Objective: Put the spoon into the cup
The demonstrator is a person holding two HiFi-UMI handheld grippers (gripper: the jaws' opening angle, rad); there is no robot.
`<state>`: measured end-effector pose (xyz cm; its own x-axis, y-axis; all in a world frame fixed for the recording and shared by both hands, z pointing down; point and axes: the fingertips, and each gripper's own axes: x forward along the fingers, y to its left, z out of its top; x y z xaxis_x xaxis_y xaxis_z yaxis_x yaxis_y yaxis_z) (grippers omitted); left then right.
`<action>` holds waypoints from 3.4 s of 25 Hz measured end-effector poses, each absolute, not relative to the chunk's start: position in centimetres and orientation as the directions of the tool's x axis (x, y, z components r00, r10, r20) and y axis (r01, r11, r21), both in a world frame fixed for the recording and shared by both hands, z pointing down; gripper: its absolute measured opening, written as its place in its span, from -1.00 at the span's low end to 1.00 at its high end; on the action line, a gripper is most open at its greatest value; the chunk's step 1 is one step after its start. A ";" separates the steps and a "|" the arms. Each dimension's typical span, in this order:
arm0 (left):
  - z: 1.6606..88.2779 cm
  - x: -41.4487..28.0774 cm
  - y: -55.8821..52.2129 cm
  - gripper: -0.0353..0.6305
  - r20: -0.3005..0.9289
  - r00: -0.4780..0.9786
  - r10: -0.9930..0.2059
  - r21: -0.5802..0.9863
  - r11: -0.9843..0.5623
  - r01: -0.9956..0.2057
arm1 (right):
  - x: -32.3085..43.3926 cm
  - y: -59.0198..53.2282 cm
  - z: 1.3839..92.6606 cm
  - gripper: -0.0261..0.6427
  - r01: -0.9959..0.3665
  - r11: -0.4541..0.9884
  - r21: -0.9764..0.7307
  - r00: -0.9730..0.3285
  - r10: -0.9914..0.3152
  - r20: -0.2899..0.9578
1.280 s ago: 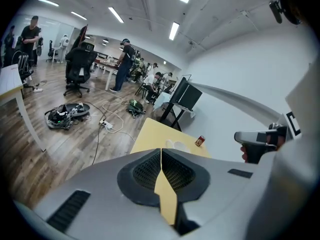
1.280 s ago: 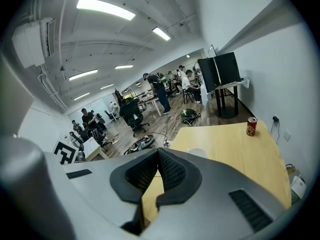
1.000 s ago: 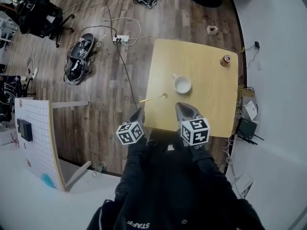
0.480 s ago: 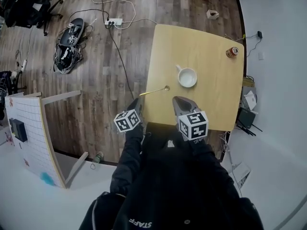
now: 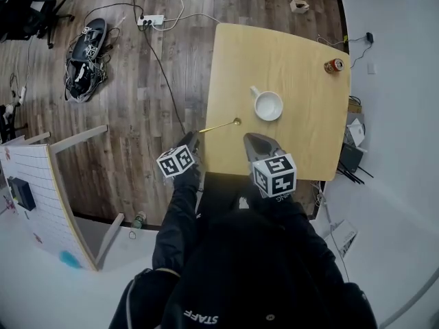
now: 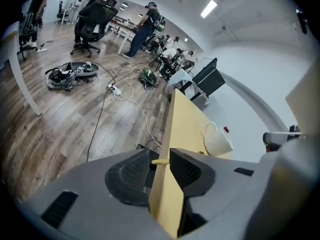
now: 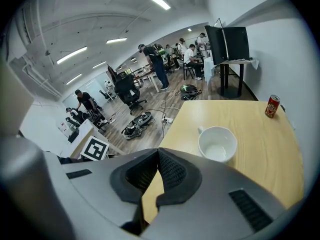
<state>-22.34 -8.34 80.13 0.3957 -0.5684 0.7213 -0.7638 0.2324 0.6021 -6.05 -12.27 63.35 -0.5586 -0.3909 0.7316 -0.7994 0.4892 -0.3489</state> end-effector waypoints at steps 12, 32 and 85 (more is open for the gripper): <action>83.2 -21.3 -8.4 -0.45 0.662 0.499 -0.559 0.725 0.308 -0.616 | -5.3 -13.0 65.0 -0.86 -0.815 0.465 -0.345 -0.533 -0.369 0.762; 76.1 -20.6 -11.5 -0.78 0.431 0.530 -0.731 0.874 0.192 -0.446 | -4.0 -12.9 63.8 -0.86 -0.824 0.444 -0.351 -0.532 -0.397 0.748; 69.5 -4.8 -20.6 -0.78 0.517 0.663 -0.542 0.708 -0.166 -0.687 | 7.2 -11.4 63.3 -0.86 -0.908 0.216 -0.359 -0.418 -0.534 0.735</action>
<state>-4.78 -20.61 69.45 0.6632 -0.5415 0.5167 -0.6868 -0.1659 0.7077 7.20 -11.42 63.30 -0.4177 -0.5344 0.7348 -0.9080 0.2160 -0.3590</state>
